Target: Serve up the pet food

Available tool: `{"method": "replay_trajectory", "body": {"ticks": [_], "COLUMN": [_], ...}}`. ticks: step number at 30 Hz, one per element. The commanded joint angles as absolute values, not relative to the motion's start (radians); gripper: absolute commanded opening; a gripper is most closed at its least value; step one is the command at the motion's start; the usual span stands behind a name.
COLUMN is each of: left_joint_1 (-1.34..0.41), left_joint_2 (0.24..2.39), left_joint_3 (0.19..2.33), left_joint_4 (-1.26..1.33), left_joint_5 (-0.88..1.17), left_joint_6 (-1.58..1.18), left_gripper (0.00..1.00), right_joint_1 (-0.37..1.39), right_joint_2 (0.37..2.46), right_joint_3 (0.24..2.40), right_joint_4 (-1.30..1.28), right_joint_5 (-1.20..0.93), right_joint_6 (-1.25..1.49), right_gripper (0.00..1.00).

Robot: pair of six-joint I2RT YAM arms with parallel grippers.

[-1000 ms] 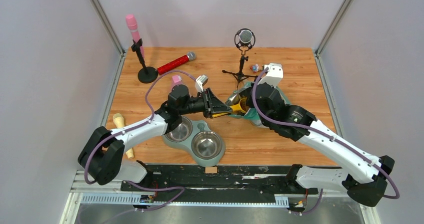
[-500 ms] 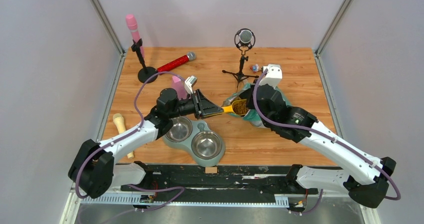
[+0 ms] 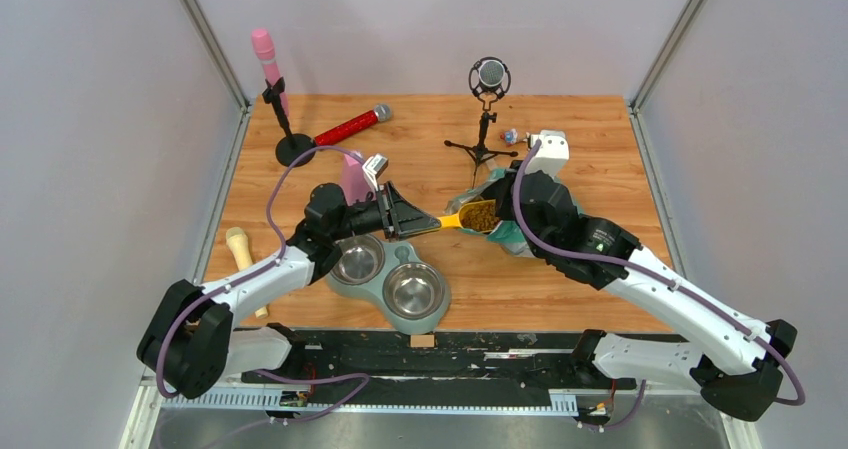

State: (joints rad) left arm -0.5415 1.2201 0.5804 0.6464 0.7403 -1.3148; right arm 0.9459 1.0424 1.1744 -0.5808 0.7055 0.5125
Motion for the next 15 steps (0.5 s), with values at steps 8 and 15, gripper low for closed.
{"method": "replay_trajectory", "body": {"ticks": [8,15], "left_joint_1": [-0.500,-0.500], "left_joint_2": [1.193,1.209], "left_joint_3": [0.583,0.582], "left_joint_4": [0.743,0.820], "left_joint_5": [0.706,0.658], "left_joint_6": [-1.416,-1.489], "left_gripper": [0.00,0.00], "right_joint_1": [0.947,0.947], "right_joint_2": [0.971,0.970], "right_joint_3": [1.207,1.210], "right_joint_4": [-0.400,-0.394], "right_joint_5": [0.750,0.735], "right_joint_6": [0.511,0.523], "right_gripper": [0.00,0.00]}}
